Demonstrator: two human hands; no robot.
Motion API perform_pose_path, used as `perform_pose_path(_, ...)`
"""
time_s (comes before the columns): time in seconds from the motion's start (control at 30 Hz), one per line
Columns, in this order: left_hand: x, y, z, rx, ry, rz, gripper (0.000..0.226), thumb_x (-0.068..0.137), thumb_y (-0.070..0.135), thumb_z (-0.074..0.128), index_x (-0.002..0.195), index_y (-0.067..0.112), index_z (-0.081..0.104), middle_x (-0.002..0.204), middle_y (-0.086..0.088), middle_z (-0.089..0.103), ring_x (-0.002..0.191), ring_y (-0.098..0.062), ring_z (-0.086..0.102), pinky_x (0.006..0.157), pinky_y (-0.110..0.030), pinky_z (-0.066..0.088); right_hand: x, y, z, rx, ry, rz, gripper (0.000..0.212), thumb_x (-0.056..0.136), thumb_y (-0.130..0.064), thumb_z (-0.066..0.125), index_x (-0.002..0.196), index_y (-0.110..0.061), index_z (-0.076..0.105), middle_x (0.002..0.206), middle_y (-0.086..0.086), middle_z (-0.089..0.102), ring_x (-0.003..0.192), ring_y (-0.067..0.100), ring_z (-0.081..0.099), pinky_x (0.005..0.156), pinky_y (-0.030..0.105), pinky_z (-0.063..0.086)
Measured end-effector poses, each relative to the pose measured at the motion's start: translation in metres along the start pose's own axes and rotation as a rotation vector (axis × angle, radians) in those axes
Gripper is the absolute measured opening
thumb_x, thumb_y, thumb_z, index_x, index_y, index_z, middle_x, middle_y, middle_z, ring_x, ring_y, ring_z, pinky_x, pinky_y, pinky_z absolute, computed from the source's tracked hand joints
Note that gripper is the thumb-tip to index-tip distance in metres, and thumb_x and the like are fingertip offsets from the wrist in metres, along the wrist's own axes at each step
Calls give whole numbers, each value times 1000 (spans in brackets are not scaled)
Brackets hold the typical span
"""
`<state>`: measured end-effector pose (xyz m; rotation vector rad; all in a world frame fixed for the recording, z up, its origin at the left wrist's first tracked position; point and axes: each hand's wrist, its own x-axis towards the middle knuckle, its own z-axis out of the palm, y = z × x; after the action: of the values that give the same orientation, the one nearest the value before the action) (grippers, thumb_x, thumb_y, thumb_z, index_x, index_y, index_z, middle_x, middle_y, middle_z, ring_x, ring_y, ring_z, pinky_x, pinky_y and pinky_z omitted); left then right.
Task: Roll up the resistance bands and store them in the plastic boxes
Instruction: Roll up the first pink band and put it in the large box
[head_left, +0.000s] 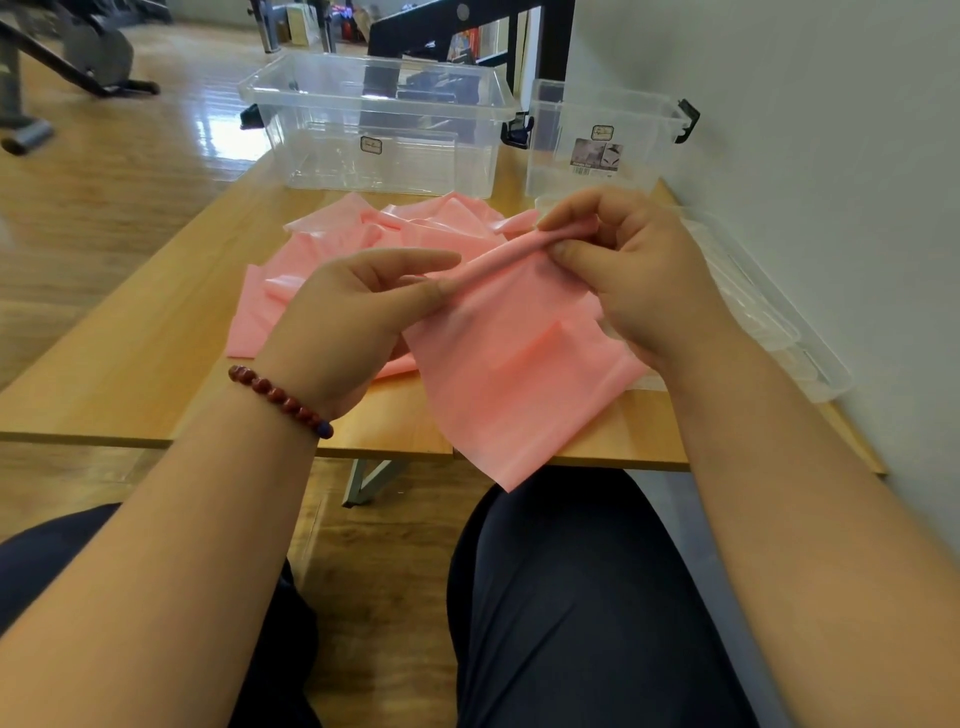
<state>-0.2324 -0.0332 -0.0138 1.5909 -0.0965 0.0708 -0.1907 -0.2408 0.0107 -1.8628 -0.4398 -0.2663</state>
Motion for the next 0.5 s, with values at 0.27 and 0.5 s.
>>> perform_pose_path(0.27,1,-5,10,-24,213,55,15,86,17,71,99,24,76,95,4,74,94,-15,67,77,-31,56,-19,-3,19,-329,274,-113,39,89,-19,69,124,-32,58,127,-9,49,108,-1,46,93,9,39)
perform_pose_path(0.5,-8,-4,29,-126,208,109,17,89,9,68,103,15,75,93,-3,76,90,-15,70,80,-33,57,-61,-4,70,-330,313,-317,24,94,-7,62,116,-8,69,115,2,66,108,3,54,98,4,35)
